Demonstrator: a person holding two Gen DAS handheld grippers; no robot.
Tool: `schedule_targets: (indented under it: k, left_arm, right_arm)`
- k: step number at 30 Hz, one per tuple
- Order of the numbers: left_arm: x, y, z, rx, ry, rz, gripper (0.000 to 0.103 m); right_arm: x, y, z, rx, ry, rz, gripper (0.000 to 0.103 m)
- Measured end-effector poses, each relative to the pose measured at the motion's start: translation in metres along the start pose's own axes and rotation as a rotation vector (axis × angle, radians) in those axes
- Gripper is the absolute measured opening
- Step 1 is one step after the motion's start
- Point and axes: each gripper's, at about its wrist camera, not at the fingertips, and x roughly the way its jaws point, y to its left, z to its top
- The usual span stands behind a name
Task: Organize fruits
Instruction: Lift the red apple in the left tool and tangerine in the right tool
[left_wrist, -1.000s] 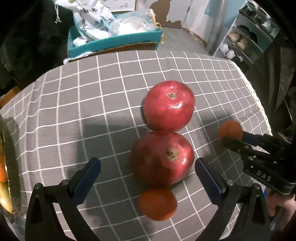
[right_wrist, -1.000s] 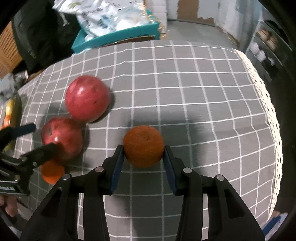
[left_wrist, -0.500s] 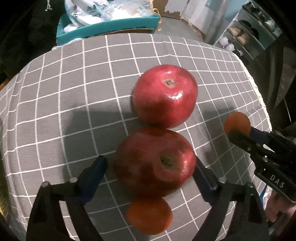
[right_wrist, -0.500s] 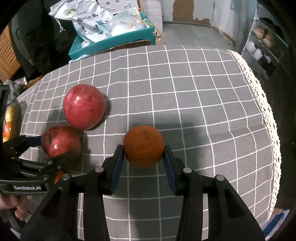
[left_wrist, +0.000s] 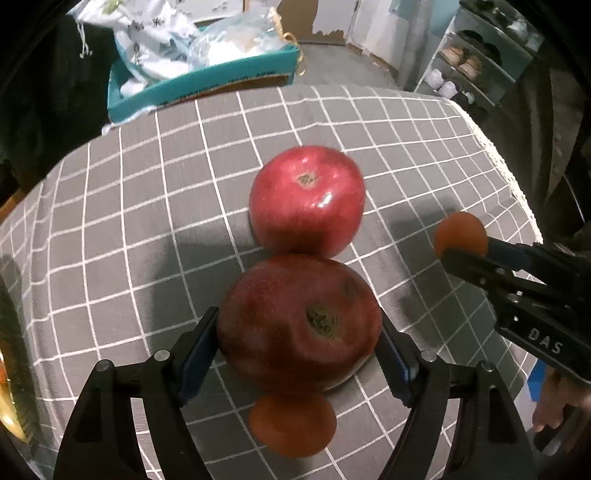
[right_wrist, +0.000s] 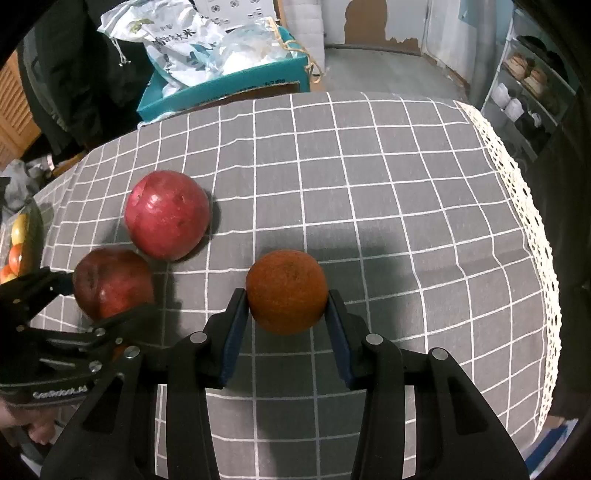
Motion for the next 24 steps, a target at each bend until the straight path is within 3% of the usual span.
schedule_targets:
  k: [11,24]
  left_arm:
    - [-0.034,0.007,0.0,-0.008,-0.075,0.018,0.08]
    - [-0.093,0.029,0.0,-0.076,-0.19,0.029,0.08]
  right_arm:
    - [-0.017,0.013,0.006,-0.03,-0.046,0.012,0.041]
    - [-0.066,0.042,0.018,-0.078,-0.166,0.039,0.041]
